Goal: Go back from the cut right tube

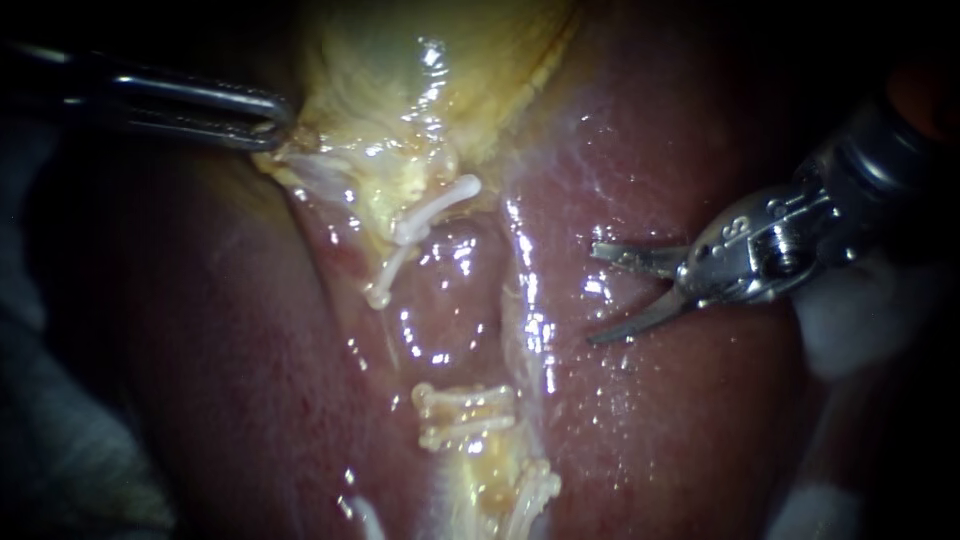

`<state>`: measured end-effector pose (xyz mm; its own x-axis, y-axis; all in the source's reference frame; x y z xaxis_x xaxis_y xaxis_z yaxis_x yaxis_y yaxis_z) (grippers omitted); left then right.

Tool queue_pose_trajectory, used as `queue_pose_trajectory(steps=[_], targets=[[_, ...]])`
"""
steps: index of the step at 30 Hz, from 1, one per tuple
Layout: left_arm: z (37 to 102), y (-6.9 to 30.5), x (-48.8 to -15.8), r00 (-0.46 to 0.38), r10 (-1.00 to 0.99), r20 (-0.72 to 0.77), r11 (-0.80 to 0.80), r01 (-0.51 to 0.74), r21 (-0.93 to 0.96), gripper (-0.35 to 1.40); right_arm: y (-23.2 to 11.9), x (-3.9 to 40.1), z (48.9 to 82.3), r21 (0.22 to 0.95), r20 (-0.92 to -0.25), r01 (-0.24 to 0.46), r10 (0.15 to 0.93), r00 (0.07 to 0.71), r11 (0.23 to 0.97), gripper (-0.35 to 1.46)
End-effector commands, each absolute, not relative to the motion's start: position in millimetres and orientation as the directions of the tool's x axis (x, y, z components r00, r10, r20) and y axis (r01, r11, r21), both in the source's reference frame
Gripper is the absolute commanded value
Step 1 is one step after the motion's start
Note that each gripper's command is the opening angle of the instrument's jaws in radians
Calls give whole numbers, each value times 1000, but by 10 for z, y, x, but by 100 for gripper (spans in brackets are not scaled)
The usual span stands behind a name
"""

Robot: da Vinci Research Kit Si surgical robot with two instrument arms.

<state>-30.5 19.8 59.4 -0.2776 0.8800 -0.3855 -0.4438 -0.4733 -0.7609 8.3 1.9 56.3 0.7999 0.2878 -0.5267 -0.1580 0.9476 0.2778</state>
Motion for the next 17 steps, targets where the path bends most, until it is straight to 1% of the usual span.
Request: queue_pose_trajectory(steps=[1, 6, 17], targets=[[598, 198, -308, -281, 879, -385, -475, -443, -760, -35, 19, 82, 563, 278, -527, -157, 287, 800, 948, 145], [614, 198, -313, -295, 873, -389, -486, -439, -756, -35, 19, 81, 563, 278, -527, -157, 287, 800, 948, 145], [610, 198, -308, -296, 873, -388, -485, -437, -758, -35, 18, 82, 563, 285, -528, -152, 287, 799, 946, 145]])
